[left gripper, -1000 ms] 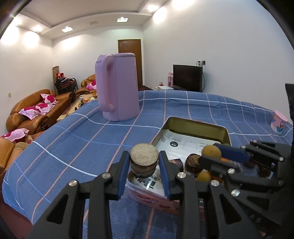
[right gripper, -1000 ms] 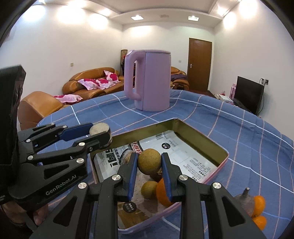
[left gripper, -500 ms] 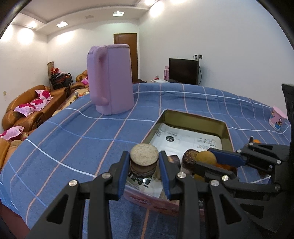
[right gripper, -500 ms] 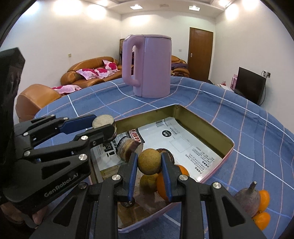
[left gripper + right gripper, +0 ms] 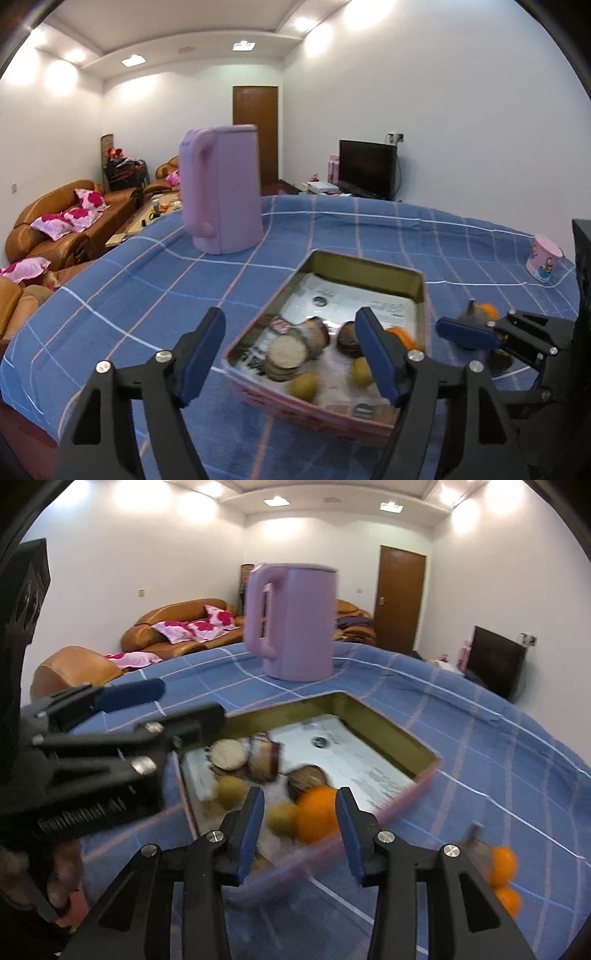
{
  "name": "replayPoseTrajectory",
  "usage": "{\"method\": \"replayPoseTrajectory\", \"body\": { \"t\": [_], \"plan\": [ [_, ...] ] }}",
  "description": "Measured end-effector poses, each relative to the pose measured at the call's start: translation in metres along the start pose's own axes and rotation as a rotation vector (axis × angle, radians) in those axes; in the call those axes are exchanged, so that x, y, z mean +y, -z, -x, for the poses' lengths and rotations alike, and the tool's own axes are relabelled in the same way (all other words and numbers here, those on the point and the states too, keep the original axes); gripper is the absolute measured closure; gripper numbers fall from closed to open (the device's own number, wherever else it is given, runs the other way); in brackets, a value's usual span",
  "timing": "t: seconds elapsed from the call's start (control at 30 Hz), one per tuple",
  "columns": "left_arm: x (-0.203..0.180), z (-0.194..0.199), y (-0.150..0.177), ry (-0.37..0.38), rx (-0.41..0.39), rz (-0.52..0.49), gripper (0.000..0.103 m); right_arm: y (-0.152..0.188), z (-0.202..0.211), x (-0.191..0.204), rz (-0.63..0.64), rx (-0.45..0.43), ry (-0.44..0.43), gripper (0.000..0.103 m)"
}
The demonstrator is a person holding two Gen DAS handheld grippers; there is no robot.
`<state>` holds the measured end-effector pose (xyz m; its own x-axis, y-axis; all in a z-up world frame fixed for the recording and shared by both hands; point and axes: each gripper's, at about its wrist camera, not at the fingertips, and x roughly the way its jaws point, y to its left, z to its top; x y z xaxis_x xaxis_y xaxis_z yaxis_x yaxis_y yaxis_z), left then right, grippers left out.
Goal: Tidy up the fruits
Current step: 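Move both tools back to the remaining fruits beside the tin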
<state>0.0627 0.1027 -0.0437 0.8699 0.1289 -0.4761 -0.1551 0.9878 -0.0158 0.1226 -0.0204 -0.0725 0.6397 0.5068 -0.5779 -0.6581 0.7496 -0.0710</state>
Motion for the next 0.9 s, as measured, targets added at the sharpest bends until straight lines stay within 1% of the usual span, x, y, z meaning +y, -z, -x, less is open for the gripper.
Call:
{"method": "replayPoseTrajectory", "body": {
  "t": [0.17,0.3,0.4,0.57,0.63,0.7,0.77,0.9],
  "plan": [
    [-0.031,0.000,0.003,0.039,0.014,-0.039,0.026,0.023,0.029,-0.034,-0.049,0.004,0.095,0.059],
    [-0.062,-0.001,0.009,0.084,0.038,-0.072,0.026,0.041,0.052,-0.069,-0.127,0.010,0.157,0.058],
    [-0.086,0.000,0.012,0.121,0.050,-0.097,0.026,0.053,0.066,-0.098,-0.187,0.024,0.232,0.058],
    [-0.124,0.001,0.015,0.194,0.078,-0.124,0.026,0.065,0.082,-0.126,-0.265,0.027,0.303,0.057],
    [-0.138,0.001,0.017,0.221,0.090,-0.136,0.026,0.071,0.088,-0.137,-0.296,0.025,0.341,0.054],
    [-0.153,-0.001,0.019,0.241,0.105,-0.155,0.026,0.076,0.092,-0.143,-0.321,0.022,0.358,0.051],
    [-0.163,-0.003,0.021,0.257,0.117,-0.169,0.026,0.082,0.098,-0.150,-0.348,0.018,0.369,0.051],
    [-0.182,-0.014,0.027,0.279,0.175,-0.198,0.026,0.089,0.107,-0.162,-0.392,0.000,0.376,0.051]
  ]
}}
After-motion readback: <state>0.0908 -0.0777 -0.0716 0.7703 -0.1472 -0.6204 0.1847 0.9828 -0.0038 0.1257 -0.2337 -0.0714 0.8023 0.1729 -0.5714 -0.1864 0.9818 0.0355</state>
